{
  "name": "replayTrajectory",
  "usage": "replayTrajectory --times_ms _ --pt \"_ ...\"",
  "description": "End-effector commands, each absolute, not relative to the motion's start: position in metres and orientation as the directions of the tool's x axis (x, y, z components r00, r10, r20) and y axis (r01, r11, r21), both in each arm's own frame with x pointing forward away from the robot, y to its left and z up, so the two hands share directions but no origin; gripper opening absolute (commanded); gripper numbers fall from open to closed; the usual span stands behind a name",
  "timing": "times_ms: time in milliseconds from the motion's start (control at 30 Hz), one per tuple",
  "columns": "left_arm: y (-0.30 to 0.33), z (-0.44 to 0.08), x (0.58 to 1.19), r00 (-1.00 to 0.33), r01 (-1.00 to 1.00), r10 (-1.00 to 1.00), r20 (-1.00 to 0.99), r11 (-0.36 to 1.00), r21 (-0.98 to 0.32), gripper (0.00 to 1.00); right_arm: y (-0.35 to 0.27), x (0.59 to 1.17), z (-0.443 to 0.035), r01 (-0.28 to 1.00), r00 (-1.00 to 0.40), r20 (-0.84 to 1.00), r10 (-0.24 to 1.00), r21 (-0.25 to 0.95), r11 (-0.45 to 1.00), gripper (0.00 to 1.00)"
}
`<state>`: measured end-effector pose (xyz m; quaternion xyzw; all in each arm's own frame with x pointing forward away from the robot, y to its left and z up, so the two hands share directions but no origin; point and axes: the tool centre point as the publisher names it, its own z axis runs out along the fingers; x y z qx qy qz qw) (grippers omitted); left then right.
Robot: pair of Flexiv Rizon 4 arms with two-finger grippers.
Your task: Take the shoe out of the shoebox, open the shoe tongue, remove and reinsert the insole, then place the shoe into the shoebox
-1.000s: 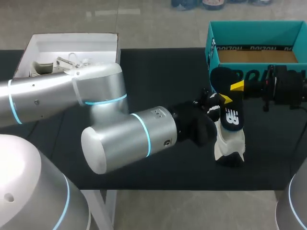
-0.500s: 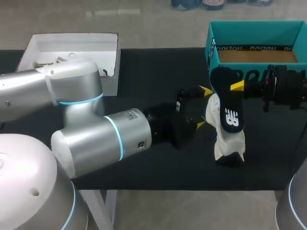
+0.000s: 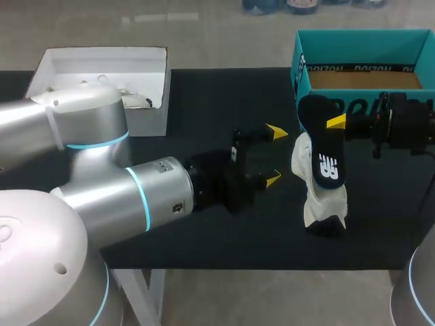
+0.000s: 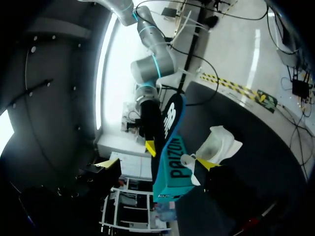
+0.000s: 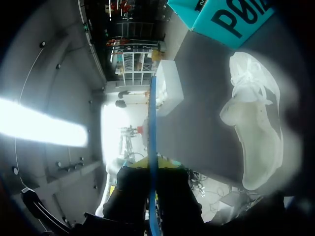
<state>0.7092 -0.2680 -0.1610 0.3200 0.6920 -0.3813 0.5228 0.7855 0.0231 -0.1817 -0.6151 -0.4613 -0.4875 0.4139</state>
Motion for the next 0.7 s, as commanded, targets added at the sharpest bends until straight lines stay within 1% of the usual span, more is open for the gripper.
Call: replayTrajectory --times_ms 33,300,367,533,567,600,633,700 --pt "-0.268 -0.162 0.709 -0.247 0.842 0.042 -0.968 0.504 -0.193 1.00 0.024 0.785 -0.182 0.970 0.100 0.981 0.165 -0.059 -0.236 0.00" --pt "-0.268 -0.162 0.709 -0.247 0.842 0.042 -0.968 0.504 -0.193 1.00 0.024 0.785 -0.182 0.970 0.100 0.981 0.165 -0.059 -0.236 0.00" --pt "-0.268 -0.151 0.715 -0.361 0.818 -0.004 -0.933 0.480 -0.318 1.00 0.024 0.785 -0.182 0.970 0.100 0.981 0.165 -0.059 -0.236 0.00" --pt "-0.266 -0.144 0.727 -0.517 0.735 -0.076 -0.852 0.470 -0.488 1.00 0.024 0.785 -0.182 0.970 0.100 0.981 0.165 -0.059 -0.236 0.00" --pt "-0.265 -0.143 0.731 -0.578 0.697 -0.108 -0.809 0.451 -0.558 1.00 0.024 0.785 -0.182 0.970 0.100 0.981 0.165 -0.059 -0.236 0.00" --pt "-0.265 -0.143 0.733 -0.591 0.690 -0.118 -0.798 0.438 -0.576 1.00 0.024 0.785 -0.182 0.970 0.100 0.981 0.165 -0.059 -0.236 0.00" --pt "-0.263 -0.141 0.738 -0.630 0.648 -0.148 -0.762 0.440 -0.621 1.00 0.024 0.785 -0.182 0.970 0.100 0.981 0.165 -0.059 -0.236 0.00" --pt "-0.262 -0.140 0.744 -0.680 0.606 -0.187 -0.709 0.400 -0.687 1.00 0.024 0.785 -0.182 0.970 0.100 0.981 0.165 -0.059 -0.236 0.00"
